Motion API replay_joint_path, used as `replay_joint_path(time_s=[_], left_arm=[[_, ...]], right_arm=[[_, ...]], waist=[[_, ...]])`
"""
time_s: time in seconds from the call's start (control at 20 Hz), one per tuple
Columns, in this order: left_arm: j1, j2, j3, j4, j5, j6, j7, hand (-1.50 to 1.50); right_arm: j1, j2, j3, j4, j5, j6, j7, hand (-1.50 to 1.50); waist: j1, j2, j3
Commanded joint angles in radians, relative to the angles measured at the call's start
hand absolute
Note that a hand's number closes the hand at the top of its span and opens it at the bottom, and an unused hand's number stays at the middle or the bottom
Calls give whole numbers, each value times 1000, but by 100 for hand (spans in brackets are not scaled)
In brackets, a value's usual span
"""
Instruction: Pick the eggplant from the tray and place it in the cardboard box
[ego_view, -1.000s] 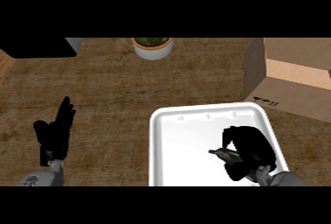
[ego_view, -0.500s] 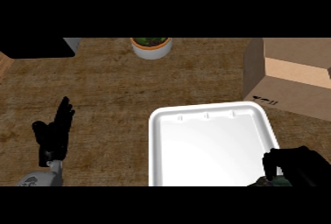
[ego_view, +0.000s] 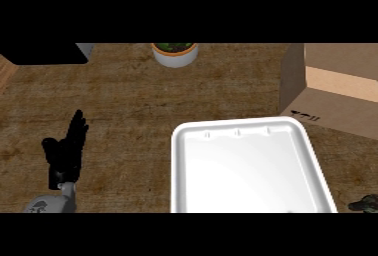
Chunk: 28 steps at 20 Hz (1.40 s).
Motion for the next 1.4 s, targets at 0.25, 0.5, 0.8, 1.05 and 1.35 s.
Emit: replay_joint_path(time_s=[0.25,0.5,0.8,1.05,1.35], left_arm=[[-60,23,40,34,3,-48,21,0],[-49,-26,-1,-18,-40,-8,67,0],[-63,-66,-17,24,-76,8,32,0],[-46,-16,51,70,-18,-88,-52,0],[-75,-56,-3,2,-72,-26,48,0]], right_arm=[[-149,-1,-309,241,-146,84,-141,150],[-310,-25,-316,471,-176,122,-209,150],[-588,-36,-188,798,-121,120,-278,150],[-730,45,-82,1092,40,-2,-426,150],[-842,55,-48,1443,211,-158,-602,150]], waist=[[27,7,1],[37,8,1],[51,11,0],[64,15,1],[68,17,2]])
